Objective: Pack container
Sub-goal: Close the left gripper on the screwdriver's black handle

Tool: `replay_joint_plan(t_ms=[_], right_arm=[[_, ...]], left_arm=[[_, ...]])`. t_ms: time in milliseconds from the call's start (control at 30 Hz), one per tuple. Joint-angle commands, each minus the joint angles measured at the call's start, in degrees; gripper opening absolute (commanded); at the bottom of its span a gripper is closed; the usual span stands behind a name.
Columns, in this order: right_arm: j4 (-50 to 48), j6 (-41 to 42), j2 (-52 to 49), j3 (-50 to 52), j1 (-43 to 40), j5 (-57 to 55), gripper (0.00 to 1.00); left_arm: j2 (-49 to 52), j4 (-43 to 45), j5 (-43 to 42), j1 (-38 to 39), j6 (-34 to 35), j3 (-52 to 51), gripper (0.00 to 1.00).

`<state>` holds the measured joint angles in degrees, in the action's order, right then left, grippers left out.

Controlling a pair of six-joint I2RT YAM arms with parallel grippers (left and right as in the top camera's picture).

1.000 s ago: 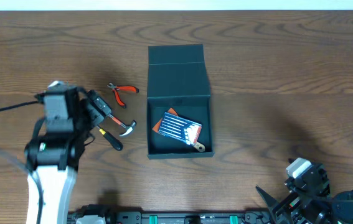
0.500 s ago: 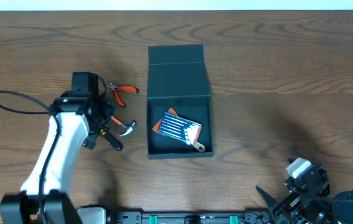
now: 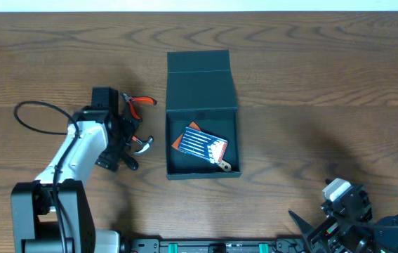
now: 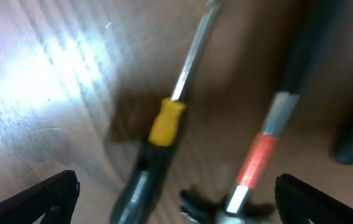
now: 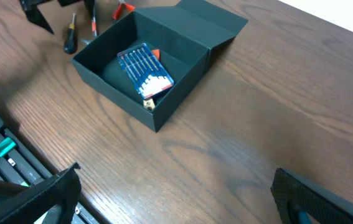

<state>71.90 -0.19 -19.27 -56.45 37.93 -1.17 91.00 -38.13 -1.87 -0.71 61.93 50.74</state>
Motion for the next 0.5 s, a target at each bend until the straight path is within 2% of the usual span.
replay_joint_plan(t_ms=[0, 300, 467], right_arm=[[-0.09, 0.98, 0.20, 0.00, -0.24, -0.55, 0.99], [-0.09, 0.98, 0.20, 0.00, -0.24, -0.55, 0.99], [-0.09, 0.98, 0.20, 0.00, -0.24, -0.55, 0.99]], left_arm=[[0.50, 0.57, -1.64, -0.90, 0.74, -2.36, 0.99], [0.59, 0.76, -1.84, -2.86, 0.74, -5.07, 0.86], [1.22, 0.79, -2.25, -4.17, 0.76, -5.92, 0.82]])
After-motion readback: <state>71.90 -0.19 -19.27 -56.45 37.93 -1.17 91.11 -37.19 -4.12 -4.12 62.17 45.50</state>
